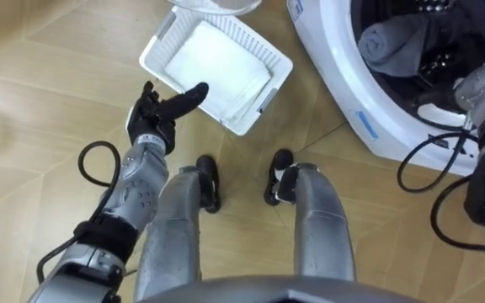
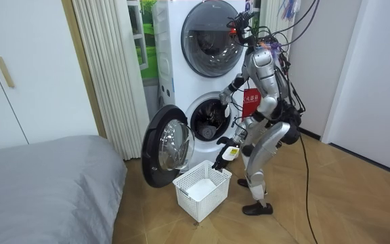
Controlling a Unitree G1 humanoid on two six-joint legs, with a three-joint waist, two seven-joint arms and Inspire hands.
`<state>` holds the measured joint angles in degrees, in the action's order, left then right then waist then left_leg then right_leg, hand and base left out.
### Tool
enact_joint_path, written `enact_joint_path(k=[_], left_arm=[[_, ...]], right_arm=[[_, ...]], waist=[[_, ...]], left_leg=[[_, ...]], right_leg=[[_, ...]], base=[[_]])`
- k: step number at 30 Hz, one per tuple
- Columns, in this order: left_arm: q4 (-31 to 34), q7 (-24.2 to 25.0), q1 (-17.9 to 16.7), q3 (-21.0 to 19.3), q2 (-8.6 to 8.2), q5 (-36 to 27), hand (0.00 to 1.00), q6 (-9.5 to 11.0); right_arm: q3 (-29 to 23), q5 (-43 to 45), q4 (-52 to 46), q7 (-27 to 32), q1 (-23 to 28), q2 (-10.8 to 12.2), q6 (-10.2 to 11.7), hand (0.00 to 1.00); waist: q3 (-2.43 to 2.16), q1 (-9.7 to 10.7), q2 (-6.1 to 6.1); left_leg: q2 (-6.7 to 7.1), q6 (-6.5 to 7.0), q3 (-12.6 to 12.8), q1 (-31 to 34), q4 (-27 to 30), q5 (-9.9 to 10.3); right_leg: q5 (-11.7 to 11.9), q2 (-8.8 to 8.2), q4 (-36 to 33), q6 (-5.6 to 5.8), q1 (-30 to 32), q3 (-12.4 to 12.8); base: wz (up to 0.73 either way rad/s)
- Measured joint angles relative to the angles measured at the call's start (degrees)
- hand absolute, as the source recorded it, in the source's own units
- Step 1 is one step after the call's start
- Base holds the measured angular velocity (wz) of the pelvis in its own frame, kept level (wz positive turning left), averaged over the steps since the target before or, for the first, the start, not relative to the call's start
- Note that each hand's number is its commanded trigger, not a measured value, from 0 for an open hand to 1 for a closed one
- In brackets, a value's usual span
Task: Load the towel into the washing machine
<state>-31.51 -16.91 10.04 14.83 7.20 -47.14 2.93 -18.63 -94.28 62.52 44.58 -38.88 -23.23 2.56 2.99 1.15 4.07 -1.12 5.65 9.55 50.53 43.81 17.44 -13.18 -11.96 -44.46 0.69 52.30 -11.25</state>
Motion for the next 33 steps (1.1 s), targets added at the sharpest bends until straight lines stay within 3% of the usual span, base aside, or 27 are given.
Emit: enact_joint_path(k=[6,9,13,14,15,18,21,23,26,30,33], left_arm=[[-8.3,2.5,-0.1,1.5,0.07,9.1,0.0,-0.7],[-12.2,3.9,-0.7,1.0,0.58,14.6,0.0,-0.9],[-18.6,6.1,-3.2,0.2,2.53,23.1,0.0,-0.9],[-20.5,6.5,-4.7,-1.5,3.18,26.4,0.0,-0.9],[-22.6,6.6,-6.6,-2.9,3.66,29.1,0.0,-0.9],[-25.7,6.6,-10.2,-4.7,5.04,31.1,0.0,-1.0],[-30.2,7.5,-12.9,-8.0,5.63,31.8,0.0,-1.5],[-31.6,8.7,-13.9,-8.1,5.61,32.0,0.0,-1.8],[-32.9,9.0,-15.2,-8.2,5.44,32.0,0.0,-2.3],[-32.8,9.0,-16.9,-8.5,5.1,32.0,0.0,-3.2],[-32.6,9.2,-17.7,-10.6,4.58,32.1,0.0,-3.9]], right_arm=[[0.8,0.5,-0.1,-3.9,5.9,0.2,0.1,0.0],[2.5,0.8,0.8,-7.7,10.4,1.1,1.3,0.0],[8.9,8.3,7.2,-15.9,19.6,3.6,1.1,0.0],[10.8,13.4,9.7,-18.0,22.5,4.8,1.1,0.0],[13.7,18.2,11.8,-20.3,26.1,5.4,1.0,0.0],[21.0,32.0,15.2,-23.9,31.7,6.0,0.2,0.0],[25.8,48.0,17.0,-28.8,35.5,8.0,-1.5,0.0],[28.3,58.9,17.8,-32.4,36.5,9.8,-2.8,0.0],[31.1,69.1,16.0,-35.9,36.5,10.7,-3.4,0.0],[31.4,77.4,13.9,-38.5,37.3,10.8,-3.8,0.0],[31.1,78.8,11.9,-39.7,38.7,10.8,-3.9,0.0]], waist=[[0.01,-2.2,-1.93],[-0.07,-3.5,-2.42],[-0.5,-5.1,-3.41],[-0.61,-5.7,-3.57],[-1.07,-6.0,-4.29],[-1.77,-6.4,-5.18],[-1.89,-6.1,-5.37],[-1.97,-6.1,-5.42],[-2.06,-6.3,-5.57],[-2.24,-6.1,-5.64],[-2.28,-6.0,-5.58]], left_leg=[[-0.43,-0.37,-0.4,-6.3,-4.0,-0.2],[-0.29,-0.81,-0.7,-9.7,-6.8,-0.7],[-0.45,-1.56,-2.2,-15.8,-10.8,-1.1],[-0.47,-1.79,-2.4,-18.1,-12.3,-1.2],[-0.52,-1.84,-2.5,-20.2,-13.7,-1.2],[-0.42,-2.17,-2.2,-23.7,-16.7,-1.5],[-0.4,-2.64,-2.2,-27.9,-19.1,-1.8],[-0.76,-2.88,-2.1,-30.8,-20.7,-1.9],[-1.32,-3.44,-1.8,-34.7,-23.1,-2.2],[-1.34,-3.97,-1.7,-39.8,-26.1,-2.6],[-1.2,-4.36,-1.7,-42.6,-27.7,-2.8]], right_leg=[[0.7,1.37,5.1,0.42,-6.9,-0.7],[1.1,1.67,7.8,0.48,-10.4,-1.5],[1.7,3.12,13.8,0.86,-18.1,-3.5],[2.0,3.61,15.7,0.92,-20.5,-3.5],[2.2,4.0,17.6,1.13,-22.8,-3.9],[2.5,4.19,20.0,1.43,-25.9,-3.7],[2.5,4.5,22.0,1.47,-29.8,-4.0],[3.0,5.27,24.0,1.36,-32.9,-4.4],[4.4,6.35,27.7,1.1,-37.1,-4.6],[4.8,7.24,30.4,1.16,-42.2,-4.5],[4.8,7.59,31.1,1.18,-44.6,-4.6]], base=[[-0.03],[0.0],[0.13],[-0.03],[-0.06],[-0.07],[-0.06],[0.03],[-0.11],[-0.01],[0.0]])
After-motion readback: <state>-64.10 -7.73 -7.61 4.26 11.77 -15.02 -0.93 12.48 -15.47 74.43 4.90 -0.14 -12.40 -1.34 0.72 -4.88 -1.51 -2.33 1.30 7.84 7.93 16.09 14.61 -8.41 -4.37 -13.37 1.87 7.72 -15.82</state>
